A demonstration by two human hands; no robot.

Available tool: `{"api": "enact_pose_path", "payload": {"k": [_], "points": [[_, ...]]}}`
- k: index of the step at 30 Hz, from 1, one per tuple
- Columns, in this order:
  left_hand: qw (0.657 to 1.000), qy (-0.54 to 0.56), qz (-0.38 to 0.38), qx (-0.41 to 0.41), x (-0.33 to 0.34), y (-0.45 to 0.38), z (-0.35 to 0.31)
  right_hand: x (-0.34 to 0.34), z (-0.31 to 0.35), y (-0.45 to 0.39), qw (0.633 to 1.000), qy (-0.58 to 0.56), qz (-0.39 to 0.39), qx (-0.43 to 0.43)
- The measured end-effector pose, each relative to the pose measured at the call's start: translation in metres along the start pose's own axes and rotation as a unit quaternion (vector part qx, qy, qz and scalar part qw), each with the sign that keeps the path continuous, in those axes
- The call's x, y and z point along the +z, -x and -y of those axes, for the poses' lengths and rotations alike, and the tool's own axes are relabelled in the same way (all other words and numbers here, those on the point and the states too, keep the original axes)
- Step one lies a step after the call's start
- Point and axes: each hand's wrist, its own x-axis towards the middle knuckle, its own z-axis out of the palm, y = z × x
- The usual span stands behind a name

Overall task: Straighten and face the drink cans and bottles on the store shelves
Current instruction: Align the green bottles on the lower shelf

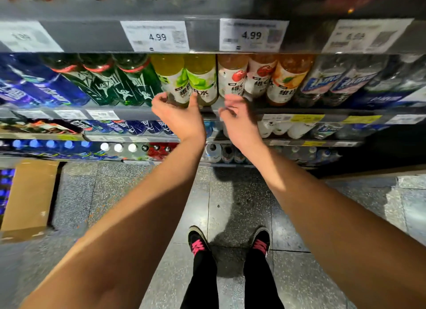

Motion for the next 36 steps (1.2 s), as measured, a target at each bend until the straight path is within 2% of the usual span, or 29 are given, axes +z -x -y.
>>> {"api": "enact_pose_path", "payload": {"k": [4,16,23,28,30,32,36], "points": [[0.998,0.017,0.053,0.012,-0.014,-0.024,0.011,0.035,0.013,-0.008,0.998,-0.058,0.025,0.010],[0.990,0.005,0.136,0.040,-0.031,-0.052,0.013,0.068,0.016,-0.008,0.991,-0.118,-0.057,0.023],[0.991,-0.057,0.115,0.027,-0.078,-0.061,0.024,0.087,0.026,0.015,0.998,-0.043,-0.054,-0.013],[0.997,-0.061,0.055,0.011,-0.107,-0.101,0.030,0.123,0.041,0.012,0.989,0.003,-0.118,-0.089],[0.997,-0.067,0.035,0.025,-0.114,-0.119,0.032,0.144,0.050,0.005,0.989,0.019,-0.106,-0.096],[0.995,-0.078,0.053,0.039,-0.114,-0.132,0.030,0.163,0.055,0.000,0.990,0.028,-0.099,-0.099],[0.992,-0.096,0.066,0.056,-0.104,-0.146,0.022,0.176,0.054,-0.002,0.974,0.104,-0.159,-0.125]]}}
